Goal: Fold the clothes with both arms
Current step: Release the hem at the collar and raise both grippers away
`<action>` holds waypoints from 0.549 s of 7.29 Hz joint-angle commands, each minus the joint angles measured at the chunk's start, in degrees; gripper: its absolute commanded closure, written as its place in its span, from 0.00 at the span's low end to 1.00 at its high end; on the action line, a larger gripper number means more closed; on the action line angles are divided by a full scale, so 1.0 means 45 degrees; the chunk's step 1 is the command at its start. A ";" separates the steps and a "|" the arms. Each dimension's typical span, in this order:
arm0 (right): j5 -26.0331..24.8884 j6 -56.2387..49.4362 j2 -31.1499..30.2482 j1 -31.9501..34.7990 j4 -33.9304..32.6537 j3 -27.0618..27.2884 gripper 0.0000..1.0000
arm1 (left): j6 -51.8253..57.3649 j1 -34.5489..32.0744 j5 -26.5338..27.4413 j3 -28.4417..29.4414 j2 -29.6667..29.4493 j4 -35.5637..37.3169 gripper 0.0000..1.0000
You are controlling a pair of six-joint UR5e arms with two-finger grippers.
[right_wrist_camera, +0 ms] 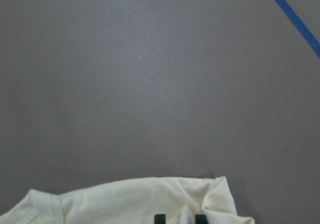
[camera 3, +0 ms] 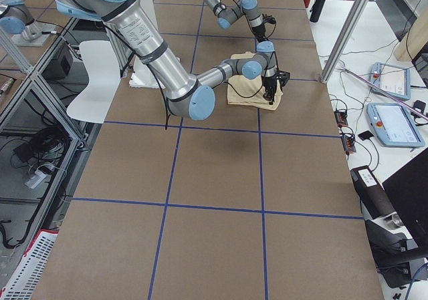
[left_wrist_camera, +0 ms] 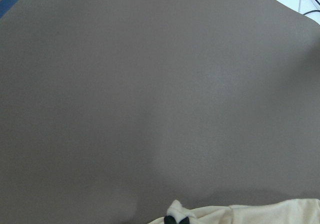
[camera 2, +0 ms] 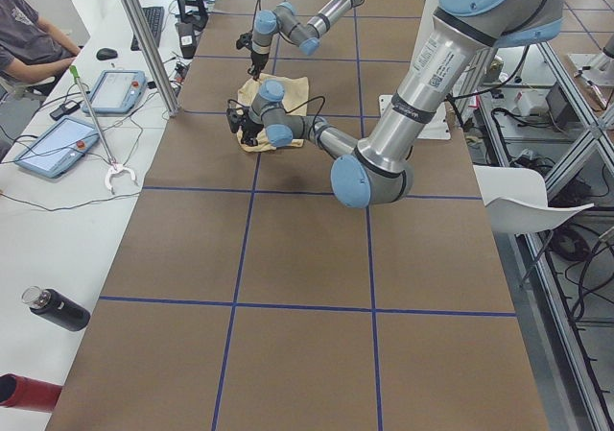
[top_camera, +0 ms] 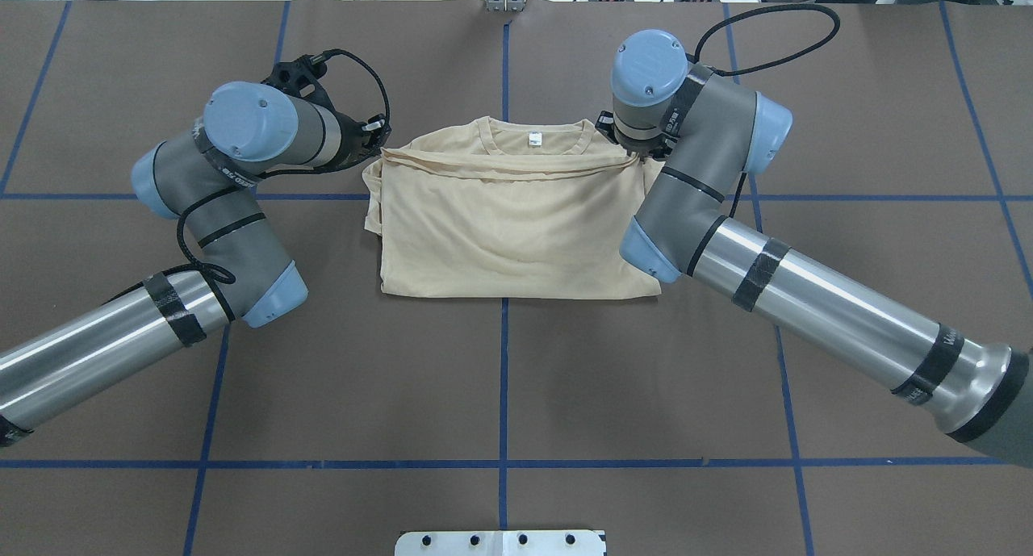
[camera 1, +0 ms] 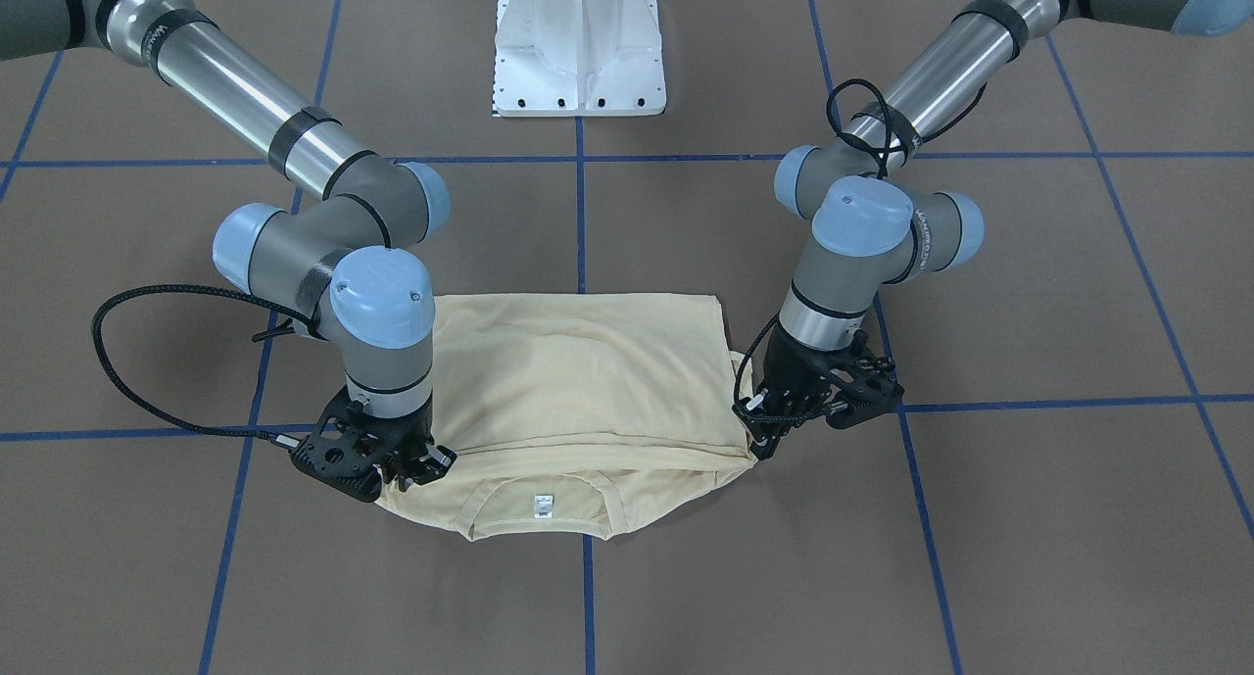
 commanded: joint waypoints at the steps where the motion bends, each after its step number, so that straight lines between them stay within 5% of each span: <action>1: -0.0008 0.0061 0.0279 0.0091 0.0088 -0.0229 0.22 | 0.0005 -0.0019 -0.0019 0.0028 -0.0046 -0.0016 0.71; 3: 0.0166 0.0042 0.0184 0.0810 0.0108 -0.0016 0.20 | 0.0044 -0.0523 -0.0310 -0.0436 -0.0027 -0.0501 0.71; 4: 0.0380 0.0254 -0.0611 0.1047 0.0089 0.1069 0.21 | 0.0064 -0.0682 -0.0622 -0.1117 0.0148 -0.0388 0.71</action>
